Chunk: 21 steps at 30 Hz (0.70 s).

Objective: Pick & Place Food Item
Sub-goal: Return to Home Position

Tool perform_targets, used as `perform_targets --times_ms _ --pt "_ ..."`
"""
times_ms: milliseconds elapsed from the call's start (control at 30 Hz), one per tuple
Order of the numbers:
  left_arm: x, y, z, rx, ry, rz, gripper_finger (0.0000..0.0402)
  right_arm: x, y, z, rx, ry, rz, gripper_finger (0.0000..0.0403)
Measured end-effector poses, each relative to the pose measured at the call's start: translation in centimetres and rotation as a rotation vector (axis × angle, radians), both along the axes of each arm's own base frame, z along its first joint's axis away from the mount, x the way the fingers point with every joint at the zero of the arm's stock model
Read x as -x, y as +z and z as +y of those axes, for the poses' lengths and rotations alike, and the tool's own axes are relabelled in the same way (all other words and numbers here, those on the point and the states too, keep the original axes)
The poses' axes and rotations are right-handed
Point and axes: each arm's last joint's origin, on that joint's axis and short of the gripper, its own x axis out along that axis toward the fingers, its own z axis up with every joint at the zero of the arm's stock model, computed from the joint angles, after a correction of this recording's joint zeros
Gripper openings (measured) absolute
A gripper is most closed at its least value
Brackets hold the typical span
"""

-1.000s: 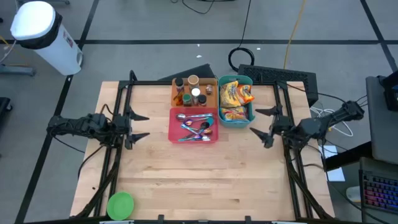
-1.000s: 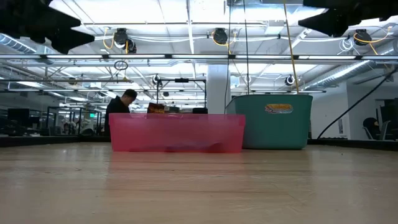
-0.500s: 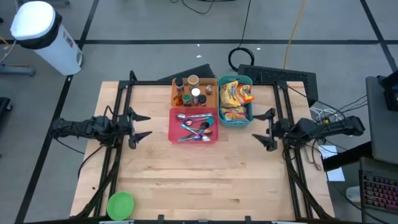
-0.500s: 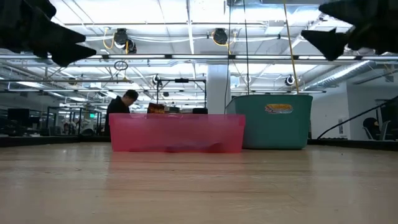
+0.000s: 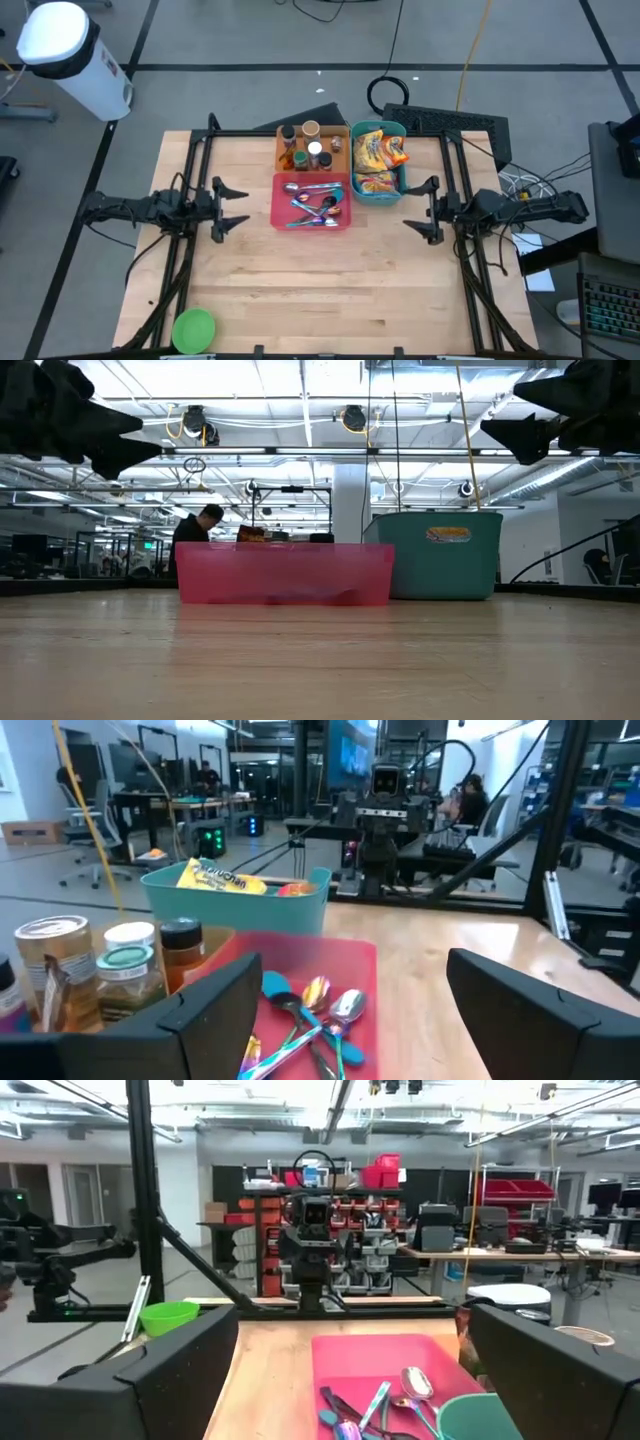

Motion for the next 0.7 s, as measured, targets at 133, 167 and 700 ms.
perform_targets --times_ms 133,167,700 --pt "-0.14 -0.13 -0.01 -0.001 0.003 0.017 0.0317 -0.01 0.01 0.00 0.001 -0.002 -0.001 0.0391" --pt "-0.15 -0.19 -0.01 -0.001 0.003 0.022 0.0318 -0.01 0.01 0.00 0.001 -0.001 -0.001 0.0391" --pt "-0.15 -0.15 -0.01 0.002 0.003 0.017 0.0318 -0.01 0.00 0.00 0.001 -0.001 0.000 0.0391"
